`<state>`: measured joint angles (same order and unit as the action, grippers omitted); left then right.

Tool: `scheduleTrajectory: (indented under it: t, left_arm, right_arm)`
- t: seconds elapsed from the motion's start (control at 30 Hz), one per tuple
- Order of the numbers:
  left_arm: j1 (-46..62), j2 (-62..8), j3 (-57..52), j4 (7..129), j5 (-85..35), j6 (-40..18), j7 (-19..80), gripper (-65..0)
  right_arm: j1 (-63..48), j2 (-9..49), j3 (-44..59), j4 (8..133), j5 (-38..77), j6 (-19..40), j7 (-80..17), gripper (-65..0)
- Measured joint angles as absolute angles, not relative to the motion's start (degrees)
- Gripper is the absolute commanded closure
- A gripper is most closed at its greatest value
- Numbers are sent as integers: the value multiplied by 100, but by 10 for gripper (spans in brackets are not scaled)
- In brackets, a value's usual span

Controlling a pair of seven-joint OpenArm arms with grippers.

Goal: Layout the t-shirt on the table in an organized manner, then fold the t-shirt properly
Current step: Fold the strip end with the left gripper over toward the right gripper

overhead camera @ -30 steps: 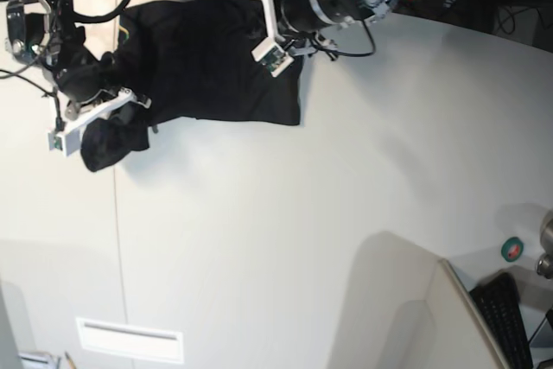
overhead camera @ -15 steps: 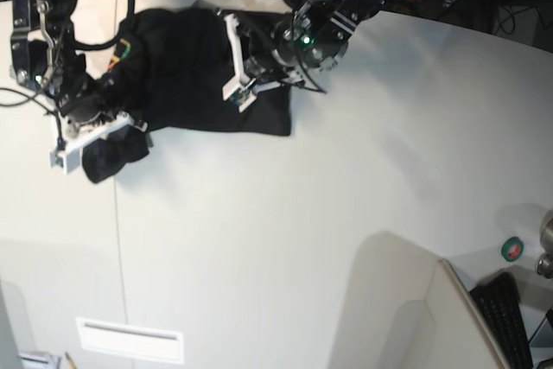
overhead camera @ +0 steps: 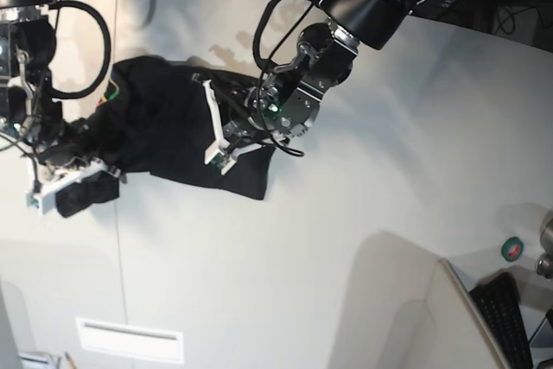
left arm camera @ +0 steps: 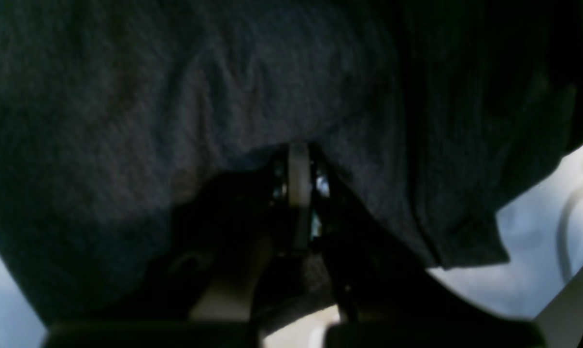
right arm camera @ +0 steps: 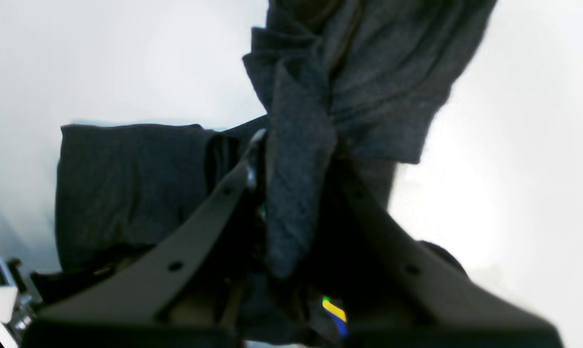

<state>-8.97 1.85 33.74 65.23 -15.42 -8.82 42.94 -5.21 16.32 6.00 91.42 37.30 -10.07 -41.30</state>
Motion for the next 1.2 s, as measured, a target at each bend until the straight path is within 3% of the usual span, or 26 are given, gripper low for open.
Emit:
scheduleTrajectory:
  t: [0.2,0.37,0.87,1.2]
  left_arm:
    - [-832,187,3371,6514,-1546,-897,4268,0]
    - [-775,169,3385,6530,-1586,-893,4182,0]
    - [-735,185,3404,6602,-1586,-891,4235,0]
    - [-117,-705,1811,9459,-1533,-746,5548,0]
  right_arm:
    - [-1520,1627,1116,10147,3704,-1011,-4160,0]
    - [-2102,1166,1280,10816,3726,-1002,-4185,0]
    - [-2060,333,1282,11336,3708,-1007,-4764,0]
    - [-1994,355,1337,11222,3686,-1009,-4722,0]
